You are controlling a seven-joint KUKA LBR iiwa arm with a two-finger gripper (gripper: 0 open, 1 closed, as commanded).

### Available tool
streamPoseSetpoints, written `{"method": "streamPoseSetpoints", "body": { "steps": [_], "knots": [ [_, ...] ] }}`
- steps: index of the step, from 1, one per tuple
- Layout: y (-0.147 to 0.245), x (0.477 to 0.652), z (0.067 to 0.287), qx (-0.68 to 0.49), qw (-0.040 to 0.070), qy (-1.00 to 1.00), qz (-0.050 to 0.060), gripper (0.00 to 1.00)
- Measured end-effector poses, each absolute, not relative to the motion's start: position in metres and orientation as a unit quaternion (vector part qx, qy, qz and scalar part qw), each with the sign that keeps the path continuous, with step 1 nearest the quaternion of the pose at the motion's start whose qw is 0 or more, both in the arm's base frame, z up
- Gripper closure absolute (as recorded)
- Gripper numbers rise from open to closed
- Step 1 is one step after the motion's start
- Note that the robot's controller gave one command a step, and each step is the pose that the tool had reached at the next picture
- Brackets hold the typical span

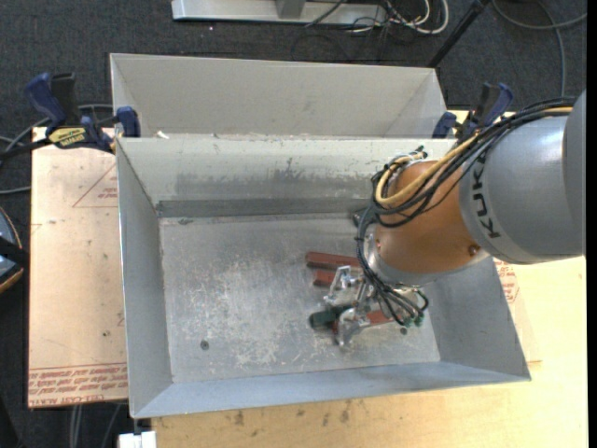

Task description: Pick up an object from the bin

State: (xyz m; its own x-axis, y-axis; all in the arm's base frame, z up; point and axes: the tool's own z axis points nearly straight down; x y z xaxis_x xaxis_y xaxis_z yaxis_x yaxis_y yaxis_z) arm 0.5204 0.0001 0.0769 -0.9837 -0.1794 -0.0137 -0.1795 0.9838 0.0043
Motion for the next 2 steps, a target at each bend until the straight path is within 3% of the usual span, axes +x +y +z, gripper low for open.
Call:
{"method": "streamPoseSetpoints", "body": {
  "steps": [1, 2],
  "knots": [
    [0.0, 0.52, 0.077, -0.09, 0.007, 0.996, 0.003, 1.0],
    [-0.01, 0.531, 0.234, -0.134, 0.003, 0.991, 0.0, 1.0]
  ]
}}
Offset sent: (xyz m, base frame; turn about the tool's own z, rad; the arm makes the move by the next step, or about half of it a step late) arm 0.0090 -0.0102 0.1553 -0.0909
